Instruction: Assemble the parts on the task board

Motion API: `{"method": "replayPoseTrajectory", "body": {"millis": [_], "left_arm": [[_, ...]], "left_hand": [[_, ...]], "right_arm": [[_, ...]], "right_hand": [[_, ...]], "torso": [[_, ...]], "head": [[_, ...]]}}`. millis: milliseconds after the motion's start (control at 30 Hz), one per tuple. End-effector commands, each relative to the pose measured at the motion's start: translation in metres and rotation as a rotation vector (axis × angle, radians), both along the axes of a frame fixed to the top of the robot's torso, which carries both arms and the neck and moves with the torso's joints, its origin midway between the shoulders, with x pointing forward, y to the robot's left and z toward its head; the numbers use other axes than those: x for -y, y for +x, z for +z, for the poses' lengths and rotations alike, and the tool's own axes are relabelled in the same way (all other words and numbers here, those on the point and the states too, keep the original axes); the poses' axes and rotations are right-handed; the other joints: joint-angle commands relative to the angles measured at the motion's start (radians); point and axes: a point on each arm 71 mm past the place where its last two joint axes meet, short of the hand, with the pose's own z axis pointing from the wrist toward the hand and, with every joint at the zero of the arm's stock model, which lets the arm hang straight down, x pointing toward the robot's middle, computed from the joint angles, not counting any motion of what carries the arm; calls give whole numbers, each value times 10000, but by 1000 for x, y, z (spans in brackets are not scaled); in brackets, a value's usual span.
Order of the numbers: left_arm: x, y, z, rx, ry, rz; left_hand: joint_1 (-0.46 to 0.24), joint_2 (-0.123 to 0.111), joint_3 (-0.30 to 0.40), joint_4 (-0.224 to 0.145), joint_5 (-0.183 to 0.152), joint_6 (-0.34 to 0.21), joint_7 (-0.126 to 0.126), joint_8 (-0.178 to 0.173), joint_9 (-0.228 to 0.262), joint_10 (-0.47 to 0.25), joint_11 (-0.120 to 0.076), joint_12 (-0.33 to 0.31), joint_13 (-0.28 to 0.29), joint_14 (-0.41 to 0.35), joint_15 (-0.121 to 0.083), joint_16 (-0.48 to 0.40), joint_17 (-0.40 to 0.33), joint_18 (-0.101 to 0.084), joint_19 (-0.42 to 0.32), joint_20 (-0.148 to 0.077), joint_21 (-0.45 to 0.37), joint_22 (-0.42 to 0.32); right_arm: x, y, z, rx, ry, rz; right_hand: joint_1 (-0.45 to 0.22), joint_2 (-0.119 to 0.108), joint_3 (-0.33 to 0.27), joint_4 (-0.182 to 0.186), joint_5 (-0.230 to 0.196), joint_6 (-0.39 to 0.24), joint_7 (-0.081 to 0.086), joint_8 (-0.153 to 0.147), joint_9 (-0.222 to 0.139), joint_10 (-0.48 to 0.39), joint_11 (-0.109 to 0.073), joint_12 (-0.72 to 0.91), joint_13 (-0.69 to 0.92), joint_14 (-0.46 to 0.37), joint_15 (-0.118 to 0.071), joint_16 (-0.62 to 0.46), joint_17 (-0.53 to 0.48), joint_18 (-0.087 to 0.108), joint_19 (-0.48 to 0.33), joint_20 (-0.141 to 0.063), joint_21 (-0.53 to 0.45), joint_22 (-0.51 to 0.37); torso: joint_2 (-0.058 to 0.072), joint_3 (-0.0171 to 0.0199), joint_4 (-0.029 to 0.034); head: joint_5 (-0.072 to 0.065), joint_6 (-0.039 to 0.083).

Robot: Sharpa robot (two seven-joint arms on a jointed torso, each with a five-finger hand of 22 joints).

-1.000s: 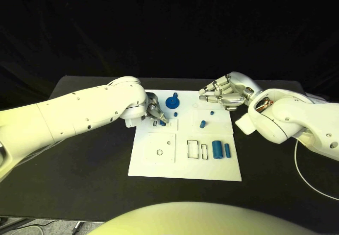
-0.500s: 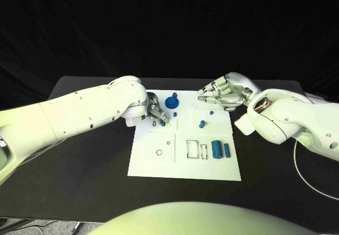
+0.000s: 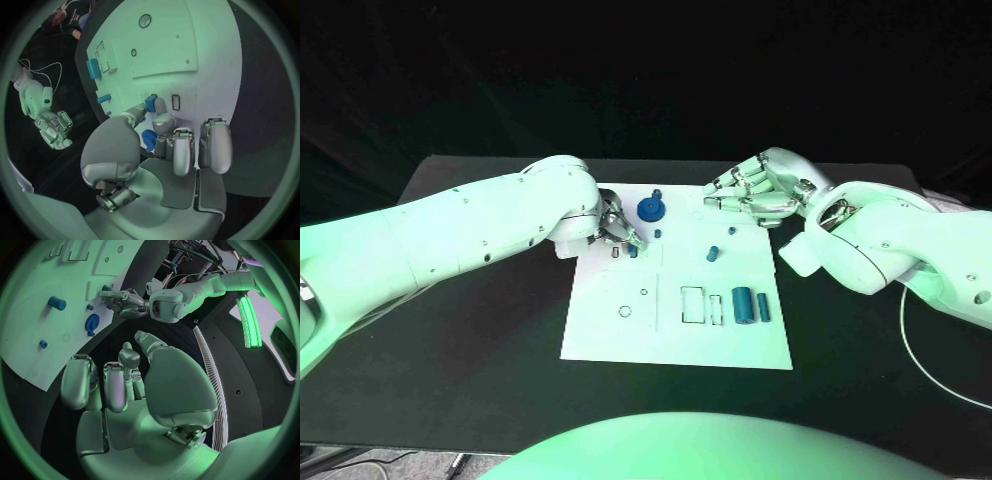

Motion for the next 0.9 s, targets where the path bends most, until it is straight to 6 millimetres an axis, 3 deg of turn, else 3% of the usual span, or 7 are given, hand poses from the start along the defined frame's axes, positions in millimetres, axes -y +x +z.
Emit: {"method": "replayPoseTrajectory", "body": {"millis": [33, 300, 600, 900], "left_arm": [[-6, -2, -6, -328, 731, 323], [-11, 0, -6, -202, 643, 550], [-13, -2, -3, -61, 361, 741], [-20, -3, 18, 162, -383, 1006]], "left_hand": [[-182, -14, -296, 105, -51, 31, 63, -27, -21, 25, 43, -19, -1, 1051, -88, 31, 2635, -205, 569, -96, 36, 1700], [-201, 0, -1492, 432, -240, 81, 42, -29, -186, 60, 29, -21, 46, 1051, -103, 31, 2635, -212, 585, -109, 52, 1735], [-79, 142, -2334, 766, -464, 102, 24, 8, -307, 92, 15, -11, 96, 1051, -118, 31, 2635, -217, 599, -125, 66, 1765], [14, 293, -3000, 1164, -688, 69, 27, 42, -404, 64, 12, -72, 47, 1051, -125, 31, 2635, -193, 576, -136, -39, 1718]], "right_arm": [[-2, -1, 0, 22, 19, 191], [-1, -1, 0, 32, 5, 195], [-1, 0, 0, 28, -17, 207], [1, 2, -1, 30, -46, 150]], "right_hand": [[-85, -4, -74, 1, -34, -65, -11, -60, -4, -63, 2, -57, -9, 616, 88, -24, 802, 159, -27, 12, -60, -9], [-92, -5, -81, 5, -37, -69, -10, -62, -5, -67, 3, -64, -14, 615, 89, -31, 796, 160, -30, 13, -66, -17], [-92, -5, -81, 5, -37, -69, -10, -62, -5, -67, 3, -64, -14, 615, 89, -31, 796, 160, -30, 13, -66, -17], [-96, 2, -90, 9, -28, -75, -10, -66, -6, -65, 3, -54, -10, 613, 89, -39, 789, 162, -32, 13, -73, -25]], "torso": [[0, 1, -1], [-2, -8, 3], [1, -6, -1], [-2, 3, 11]], "head": [[4, 0], [3, 0], [-4, 0], [21, 0]]}}
